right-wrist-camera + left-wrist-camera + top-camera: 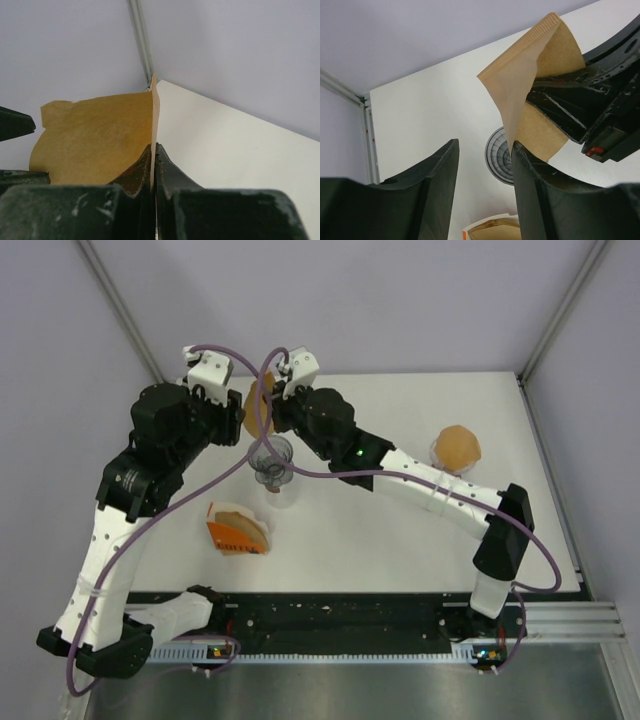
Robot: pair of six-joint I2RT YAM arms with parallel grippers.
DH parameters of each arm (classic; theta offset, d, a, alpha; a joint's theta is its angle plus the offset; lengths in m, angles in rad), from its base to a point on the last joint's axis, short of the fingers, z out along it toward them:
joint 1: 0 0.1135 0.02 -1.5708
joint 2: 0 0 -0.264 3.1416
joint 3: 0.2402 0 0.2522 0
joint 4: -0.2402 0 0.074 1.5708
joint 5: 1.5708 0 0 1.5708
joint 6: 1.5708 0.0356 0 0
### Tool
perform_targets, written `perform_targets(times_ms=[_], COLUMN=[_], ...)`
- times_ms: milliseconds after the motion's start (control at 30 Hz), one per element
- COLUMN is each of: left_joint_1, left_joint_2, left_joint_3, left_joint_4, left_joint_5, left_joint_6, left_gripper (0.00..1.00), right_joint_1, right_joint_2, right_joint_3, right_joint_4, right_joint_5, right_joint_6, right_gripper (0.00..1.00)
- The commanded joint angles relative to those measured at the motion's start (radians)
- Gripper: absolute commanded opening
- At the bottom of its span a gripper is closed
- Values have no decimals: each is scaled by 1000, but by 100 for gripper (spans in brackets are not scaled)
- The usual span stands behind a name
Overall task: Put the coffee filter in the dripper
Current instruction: Place the coffee filter in the coffee dripper.
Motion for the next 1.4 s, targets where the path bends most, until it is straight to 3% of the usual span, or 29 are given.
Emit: perform_targets(times_ms=[0, 433, 600, 700, 1033, 1200, 1300, 1333, 1367], left_joint_1=[1, -4, -4, -4, 10, 10, 10, 10, 10], left_joint_2=[11, 48, 51, 46, -14, -3, -4, -6, -6], left_joint_3=[36, 76, 93, 74, -16, -4, 1, 4, 8], left_joint_4=[57, 57, 82, 76, 102, 80, 69, 65, 56], left_joint_5=[92, 66, -87, -113, -189, -152, -91, -60, -29], left_joint_6=[0, -75, -37, 3, 123, 103, 86, 79, 76], left_gripper=[53, 61, 31, 0, 0, 0, 0, 0, 0], right_joint_1=[10, 61, 79, 79, -22, -24, -24, -24, -22], right_joint_2=[-24, 48, 56, 48, -75, -46, -29, -24, -21], right_joint_3=[59, 167, 170, 162, 16, 54, 73, 76, 81], right_joint_4=[8, -50, -50, -53, -41, -78, -75, -70, -67], right_joint_5=[26, 72, 56, 70, 133, 44, -89, -146, -178], right_joint_6=[32, 49, 50, 46, 59, 69, 43, 21, 6], right_gripper=[0, 0, 0, 0, 0, 0, 0, 5, 18])
